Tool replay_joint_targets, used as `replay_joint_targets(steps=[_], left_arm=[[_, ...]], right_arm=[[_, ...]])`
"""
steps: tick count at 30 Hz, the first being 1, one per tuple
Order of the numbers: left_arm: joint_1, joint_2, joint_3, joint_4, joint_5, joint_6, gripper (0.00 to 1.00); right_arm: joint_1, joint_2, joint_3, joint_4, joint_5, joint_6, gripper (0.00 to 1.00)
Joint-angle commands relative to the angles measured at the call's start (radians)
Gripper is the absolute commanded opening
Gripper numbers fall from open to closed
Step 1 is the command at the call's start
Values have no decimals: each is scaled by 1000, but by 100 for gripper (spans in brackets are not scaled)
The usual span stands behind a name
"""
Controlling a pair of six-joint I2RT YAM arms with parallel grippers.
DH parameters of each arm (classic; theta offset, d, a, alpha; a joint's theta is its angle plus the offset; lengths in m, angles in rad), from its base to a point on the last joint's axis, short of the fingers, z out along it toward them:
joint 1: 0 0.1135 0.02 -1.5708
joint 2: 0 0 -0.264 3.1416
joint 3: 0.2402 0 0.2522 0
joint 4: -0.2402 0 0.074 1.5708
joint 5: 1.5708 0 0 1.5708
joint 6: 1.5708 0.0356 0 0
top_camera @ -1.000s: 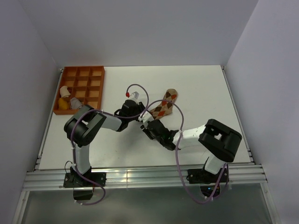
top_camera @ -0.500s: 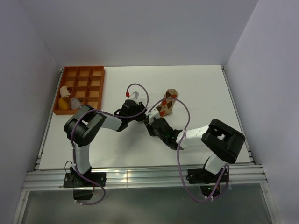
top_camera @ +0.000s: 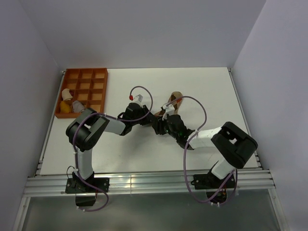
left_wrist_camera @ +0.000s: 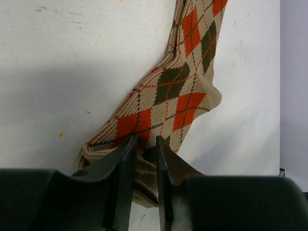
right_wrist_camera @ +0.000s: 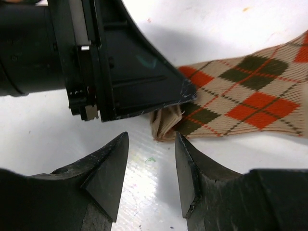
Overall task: Roll the socks
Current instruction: Roll the sock at the center of the board.
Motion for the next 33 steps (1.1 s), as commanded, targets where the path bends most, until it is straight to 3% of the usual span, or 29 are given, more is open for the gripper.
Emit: replay_joint_targets(steps=[1, 28, 33], left_arm=[[0, 15, -8, -59, 2, -3, 28], [11, 0, -42, -14, 16, -24, 28], [11, -11, -49, -3, 17, -26, 28]], right_arm=[[-8, 28, 24, 46, -56, 45, 51], [-46, 156, 108, 57, -89, 88, 43], [-54, 179, 126, 37, -115, 114, 35]])
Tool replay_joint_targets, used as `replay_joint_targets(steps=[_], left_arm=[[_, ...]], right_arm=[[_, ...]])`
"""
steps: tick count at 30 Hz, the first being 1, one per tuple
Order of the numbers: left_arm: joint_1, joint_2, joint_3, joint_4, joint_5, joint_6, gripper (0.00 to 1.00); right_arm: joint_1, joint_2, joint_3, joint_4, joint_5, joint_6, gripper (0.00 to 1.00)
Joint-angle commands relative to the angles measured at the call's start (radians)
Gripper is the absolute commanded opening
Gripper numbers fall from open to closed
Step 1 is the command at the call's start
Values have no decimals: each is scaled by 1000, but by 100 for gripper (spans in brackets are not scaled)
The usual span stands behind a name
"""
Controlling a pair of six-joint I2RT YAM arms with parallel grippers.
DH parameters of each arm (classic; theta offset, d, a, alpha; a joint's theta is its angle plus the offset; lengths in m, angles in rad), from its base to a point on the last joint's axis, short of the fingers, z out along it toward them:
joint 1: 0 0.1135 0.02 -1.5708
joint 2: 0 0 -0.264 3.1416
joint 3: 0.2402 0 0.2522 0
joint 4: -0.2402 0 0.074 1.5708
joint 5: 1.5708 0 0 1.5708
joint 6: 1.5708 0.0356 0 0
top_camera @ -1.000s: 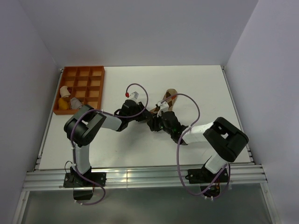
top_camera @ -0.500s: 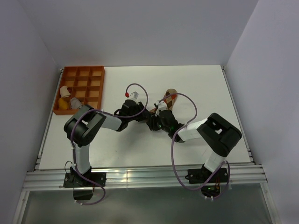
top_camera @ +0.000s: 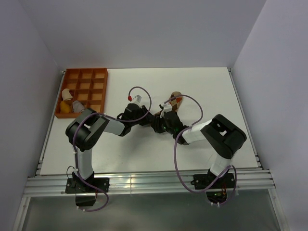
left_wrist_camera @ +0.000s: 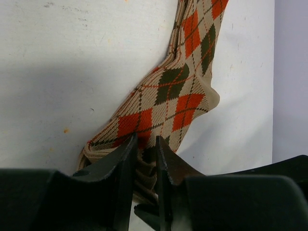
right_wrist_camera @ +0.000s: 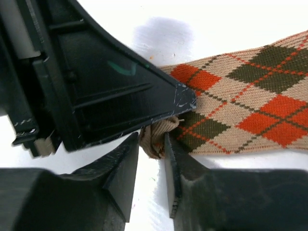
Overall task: Roll the socks
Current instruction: Roll the sock at the center of the board.
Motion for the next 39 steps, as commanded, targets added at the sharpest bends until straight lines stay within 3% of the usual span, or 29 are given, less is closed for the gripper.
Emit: replay_joint_targets(steps=[1, 7, 11, 18, 21, 27, 39], left_arm=[[4, -10, -31, -33, 8, 10, 28], [5, -30, -44, -10, 6, 7, 29], [14, -97, -74, -7, -26, 18, 36], [25, -309, -146, -74, -147, -28, 67], [25, -383, -186, -152, -229, -106, 73], [25, -329, -189, -218, -210, -203, 66], [25, -184, -156, -143, -161, -241, 52]], right_arm=[[-11, 30, 49, 28, -24, 35, 32], [-33, 28, 43, -1, -60, 131, 0], [-76, 4, 3, -13, -99, 312, 0], [-149, 37, -37, 11, -197, 573, 0], [-168, 51, -29, 1, -237, 645, 0], [-188, 94, -12, 11, -307, 750, 0], [-220, 142, -29, 88, -389, 848, 0]])
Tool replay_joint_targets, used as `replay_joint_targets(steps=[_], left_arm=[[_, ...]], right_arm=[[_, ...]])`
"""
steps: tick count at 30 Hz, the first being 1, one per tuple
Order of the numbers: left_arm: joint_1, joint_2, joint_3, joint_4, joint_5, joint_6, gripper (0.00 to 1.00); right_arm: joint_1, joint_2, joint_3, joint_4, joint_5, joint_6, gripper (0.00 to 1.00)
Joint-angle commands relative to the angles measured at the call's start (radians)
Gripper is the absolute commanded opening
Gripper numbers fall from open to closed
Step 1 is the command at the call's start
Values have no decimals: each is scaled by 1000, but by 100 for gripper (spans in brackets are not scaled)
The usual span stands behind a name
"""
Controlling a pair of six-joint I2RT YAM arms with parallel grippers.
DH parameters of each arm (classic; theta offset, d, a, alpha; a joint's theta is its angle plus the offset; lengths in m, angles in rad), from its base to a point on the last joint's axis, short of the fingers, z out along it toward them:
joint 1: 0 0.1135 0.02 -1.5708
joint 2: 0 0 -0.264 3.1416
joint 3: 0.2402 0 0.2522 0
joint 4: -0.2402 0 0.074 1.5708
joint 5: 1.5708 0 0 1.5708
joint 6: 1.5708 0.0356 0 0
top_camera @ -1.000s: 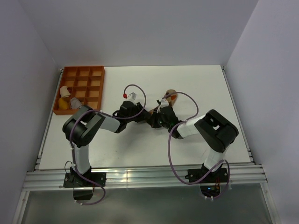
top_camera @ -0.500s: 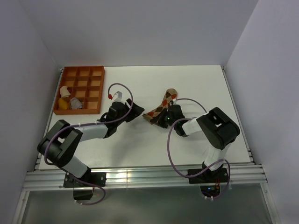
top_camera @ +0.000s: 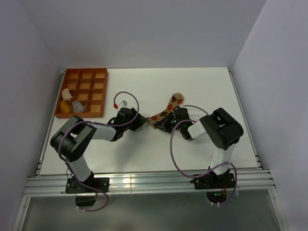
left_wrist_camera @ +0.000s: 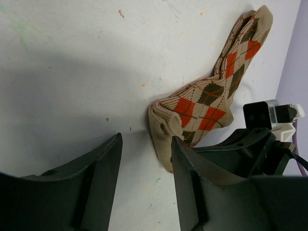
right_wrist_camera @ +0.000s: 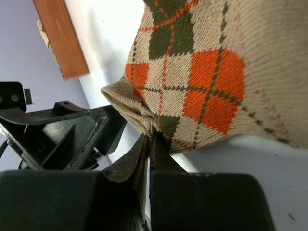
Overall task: Roll the socks
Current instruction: Roll the sock at the center of the board.
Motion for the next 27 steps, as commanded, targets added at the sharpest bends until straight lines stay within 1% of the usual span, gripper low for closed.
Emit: replay_joint_targets(steps=[1, 2, 3, 6, 10, 17, 27], left_arm=[[1, 44, 19, 22, 13, -15, 50], [1, 61, 25, 13, 13, -15, 48], [1, 70, 39, 6, 13, -18, 44], [1, 87, 47, 22, 13, -14, 39], [1, 88, 47, 56, 13, -7, 39], [0, 131, 65, 70, 50, -11, 40], [-14, 151, 109, 10, 50, 23, 39]], right_arm=[[-6, 23, -10, 28, -28, 37, 0], [-6, 24, -10, 31, -29, 42, 0], [-6, 28, -15, 37, -34, 45, 0], [-9, 34, -12, 32, -43, 47, 0], [-9, 40, -15, 58, -48, 66, 0], [-12, 49, -7, 36, -45, 56, 0], [-10, 58, 5, 2, -29, 25, 0]])
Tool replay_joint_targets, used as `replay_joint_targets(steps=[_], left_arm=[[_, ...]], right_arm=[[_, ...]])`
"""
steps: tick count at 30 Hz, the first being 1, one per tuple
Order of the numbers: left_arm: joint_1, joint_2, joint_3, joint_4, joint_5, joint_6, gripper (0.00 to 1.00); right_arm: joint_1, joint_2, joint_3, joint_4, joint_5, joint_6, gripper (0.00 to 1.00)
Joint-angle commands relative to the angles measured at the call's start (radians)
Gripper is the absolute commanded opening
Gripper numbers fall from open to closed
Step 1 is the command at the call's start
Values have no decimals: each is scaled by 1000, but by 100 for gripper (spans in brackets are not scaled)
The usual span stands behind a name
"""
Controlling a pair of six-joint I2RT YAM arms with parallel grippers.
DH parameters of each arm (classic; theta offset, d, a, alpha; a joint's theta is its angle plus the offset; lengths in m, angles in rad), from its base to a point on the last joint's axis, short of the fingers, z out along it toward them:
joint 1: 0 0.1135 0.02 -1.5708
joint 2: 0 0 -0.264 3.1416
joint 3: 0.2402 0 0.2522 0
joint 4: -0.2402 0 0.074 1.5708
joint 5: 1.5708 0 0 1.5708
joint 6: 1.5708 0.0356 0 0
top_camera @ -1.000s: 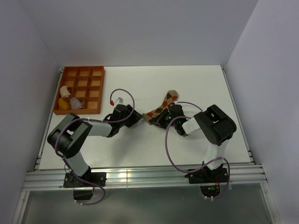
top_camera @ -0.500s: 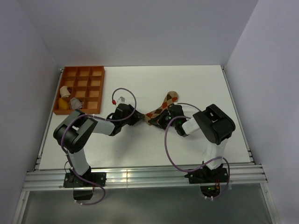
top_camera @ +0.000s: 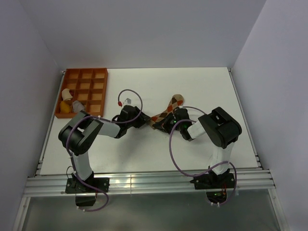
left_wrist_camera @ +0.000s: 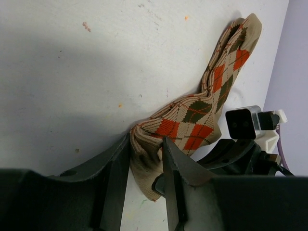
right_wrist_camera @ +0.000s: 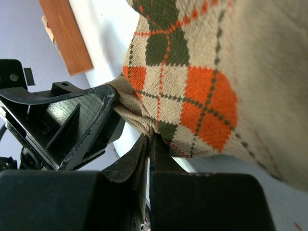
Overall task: Roll the socks
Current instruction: Roll the sock at the center of the board.
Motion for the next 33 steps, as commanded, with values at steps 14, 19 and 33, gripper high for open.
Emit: replay_joint_targets(steps=[14, 19, 33], left_arm=[[-66, 38, 253, -464, -186, 177, 6], [-81, 82, 350, -645, -249, 215, 3], [-113, 92, 493, -808, -328, 327, 1]], right_arm=[[3, -59, 62, -196, 85, -193, 12], [3, -181, 117, -376, 115, -360, 33], [34, -285, 102, -429, 311, -600, 39]])
